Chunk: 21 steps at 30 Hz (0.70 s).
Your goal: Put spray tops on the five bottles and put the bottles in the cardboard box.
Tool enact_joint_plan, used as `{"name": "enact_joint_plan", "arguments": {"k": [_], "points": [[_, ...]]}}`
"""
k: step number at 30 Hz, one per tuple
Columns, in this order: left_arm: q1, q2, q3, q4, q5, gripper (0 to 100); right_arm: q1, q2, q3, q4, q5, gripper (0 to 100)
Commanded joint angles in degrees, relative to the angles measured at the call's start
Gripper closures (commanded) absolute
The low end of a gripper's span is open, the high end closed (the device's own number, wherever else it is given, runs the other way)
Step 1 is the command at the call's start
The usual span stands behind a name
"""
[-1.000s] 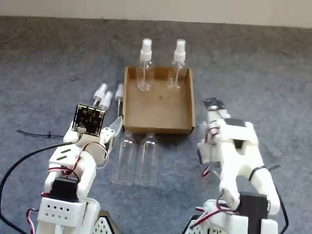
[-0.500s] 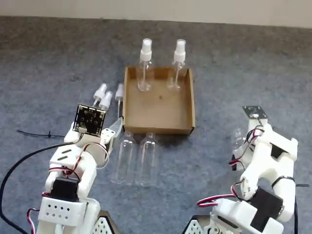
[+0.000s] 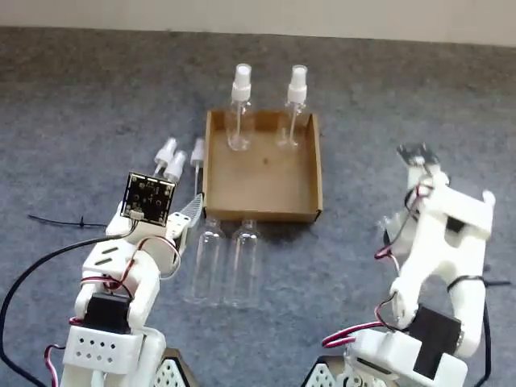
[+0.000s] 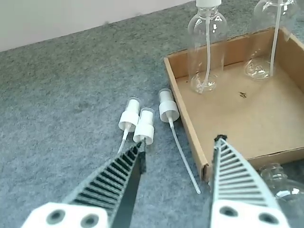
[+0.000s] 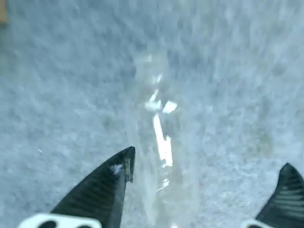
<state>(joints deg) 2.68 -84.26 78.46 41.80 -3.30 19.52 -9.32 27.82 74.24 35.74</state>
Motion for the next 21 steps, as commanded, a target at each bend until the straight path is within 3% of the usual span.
{"name": "enact_joint_plan", "arguments": {"k": [1, 12, 21], "points": [[-0.8, -0.6, -0.6, -1.1, -0.3, 79, -6.3, 0.0, -8.6, 1.5, -1.9, 61.9], [-0.8, -0.6, -0.5, -1.2, -0.3, 79, -7.9, 14.3, -9.4, 7.2, -1.8, 62.0], [-0.6, -0.6, -0.4, -1.2, -0.3, 79, -7.8, 4.8, -9.5, 8.4, -2.2, 62.0]]}}
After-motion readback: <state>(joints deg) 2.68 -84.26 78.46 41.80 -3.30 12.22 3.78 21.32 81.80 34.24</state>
